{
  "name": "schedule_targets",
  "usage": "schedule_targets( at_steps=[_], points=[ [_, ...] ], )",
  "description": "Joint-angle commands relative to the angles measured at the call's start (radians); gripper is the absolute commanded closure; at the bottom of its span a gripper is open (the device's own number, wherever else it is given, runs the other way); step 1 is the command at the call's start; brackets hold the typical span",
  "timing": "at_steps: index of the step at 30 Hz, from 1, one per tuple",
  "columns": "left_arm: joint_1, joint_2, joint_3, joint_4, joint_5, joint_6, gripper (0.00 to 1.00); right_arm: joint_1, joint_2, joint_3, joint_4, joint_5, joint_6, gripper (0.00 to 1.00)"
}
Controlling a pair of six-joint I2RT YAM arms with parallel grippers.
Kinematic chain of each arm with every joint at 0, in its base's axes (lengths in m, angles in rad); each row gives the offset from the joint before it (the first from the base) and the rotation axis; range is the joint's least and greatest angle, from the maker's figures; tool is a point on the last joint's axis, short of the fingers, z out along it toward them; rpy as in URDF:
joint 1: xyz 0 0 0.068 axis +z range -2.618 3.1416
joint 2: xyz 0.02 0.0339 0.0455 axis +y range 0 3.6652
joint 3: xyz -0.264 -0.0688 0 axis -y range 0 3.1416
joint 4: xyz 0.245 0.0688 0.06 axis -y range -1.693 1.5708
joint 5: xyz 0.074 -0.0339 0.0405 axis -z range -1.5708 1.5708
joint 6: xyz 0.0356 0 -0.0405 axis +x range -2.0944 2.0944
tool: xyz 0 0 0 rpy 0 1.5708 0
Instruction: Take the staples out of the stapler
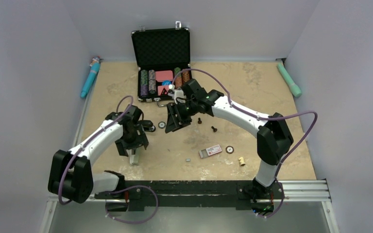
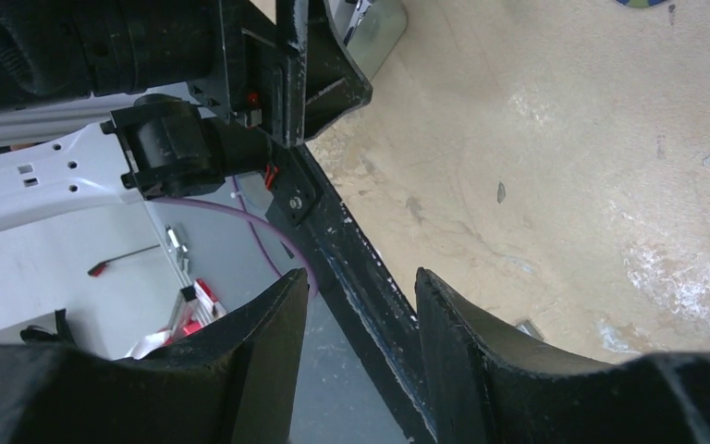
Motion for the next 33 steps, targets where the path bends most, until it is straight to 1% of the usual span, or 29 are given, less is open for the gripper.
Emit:
schedule_targets(
  at_steps=[1,3,6,10,14,21,28,33],
  points=[
    [-0.004,-0.062,0.045,0.013,-0.076,-0.013,0.17,0.001,-0.046,-0.010,0.015,0.019,-0.022,0.49],
    [-0.005,-0.056,0.049,0.059,-0.040,0.010,0.24,0.000,-0.048,-0.013,0.013,0.018,-0.027,0.49],
    [-0.033,-0.011,0.068,0.075,-0.030,0.019,0.34,0.001,-0.045,-0.007,0.004,0.018,-0.036,0.49],
    [-0.077,0.056,0.076,0.088,-0.041,0.011,0.35,-0.001,-0.043,-0.003,-0.003,0.018,-0.047,0.49],
    [-0.078,0.097,0.093,0.109,-0.053,0.031,0.36,0.000,-0.057,-0.022,0.000,0.018,-0.052,0.49],
    [-0.077,0.165,0.174,0.061,-0.115,0.082,0.39,-0.011,-0.079,-0.055,-0.011,0.029,-0.079,0.49],
    [-0.076,0.201,0.141,0.068,-0.107,0.063,0.44,-0.024,-0.076,-0.062,-0.013,0.022,-0.093,0.49],
    [-0.077,0.227,0.128,0.069,-0.114,0.039,0.45,-0.025,-0.072,-0.063,-0.017,0.018,-0.098,0.49]
  ],
)
